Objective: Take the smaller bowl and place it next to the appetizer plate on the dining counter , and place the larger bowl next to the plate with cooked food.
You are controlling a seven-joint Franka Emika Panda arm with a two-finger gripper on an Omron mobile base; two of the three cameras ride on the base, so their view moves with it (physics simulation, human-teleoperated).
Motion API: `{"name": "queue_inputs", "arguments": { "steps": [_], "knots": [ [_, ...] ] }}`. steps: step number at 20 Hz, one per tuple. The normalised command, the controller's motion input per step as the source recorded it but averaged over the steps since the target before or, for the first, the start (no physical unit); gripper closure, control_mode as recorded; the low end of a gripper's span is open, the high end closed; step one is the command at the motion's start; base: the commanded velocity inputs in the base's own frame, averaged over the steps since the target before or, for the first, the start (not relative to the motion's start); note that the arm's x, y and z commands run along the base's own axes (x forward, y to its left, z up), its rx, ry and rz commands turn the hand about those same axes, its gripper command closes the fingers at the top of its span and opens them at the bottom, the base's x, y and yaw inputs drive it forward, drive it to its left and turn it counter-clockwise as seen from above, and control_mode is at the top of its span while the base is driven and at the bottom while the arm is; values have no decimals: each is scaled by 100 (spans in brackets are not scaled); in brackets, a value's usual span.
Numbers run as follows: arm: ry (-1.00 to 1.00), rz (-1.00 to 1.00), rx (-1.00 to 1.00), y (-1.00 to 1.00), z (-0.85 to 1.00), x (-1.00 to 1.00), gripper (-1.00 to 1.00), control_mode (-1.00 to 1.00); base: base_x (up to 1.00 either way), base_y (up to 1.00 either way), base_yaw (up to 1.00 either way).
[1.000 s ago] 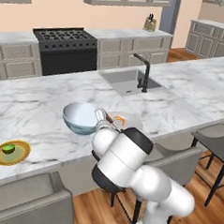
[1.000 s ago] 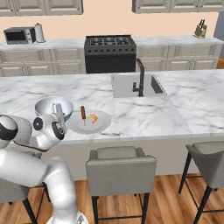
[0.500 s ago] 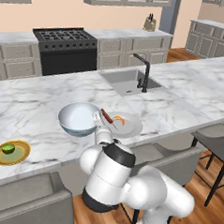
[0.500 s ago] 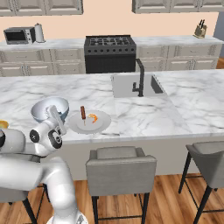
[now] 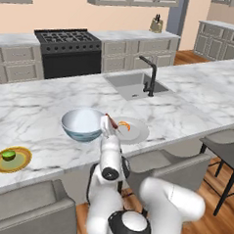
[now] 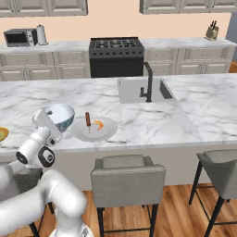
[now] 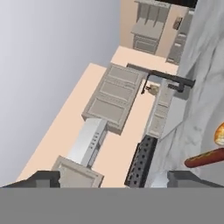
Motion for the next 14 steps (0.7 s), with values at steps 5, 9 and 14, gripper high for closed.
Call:
{"name": "queue_inputs", "arguments": {
  "steps": [5,9,14],
  "knots": [
    [-42,-7,0,-5,100,-100,-100,-100,0,0,0],
    [-65,-1,14,-46,95,-100,-100,-100,0,0,0],
    [0,-5,72,-66,100,-100,-100,-100,0,0,0]
  ]
}}
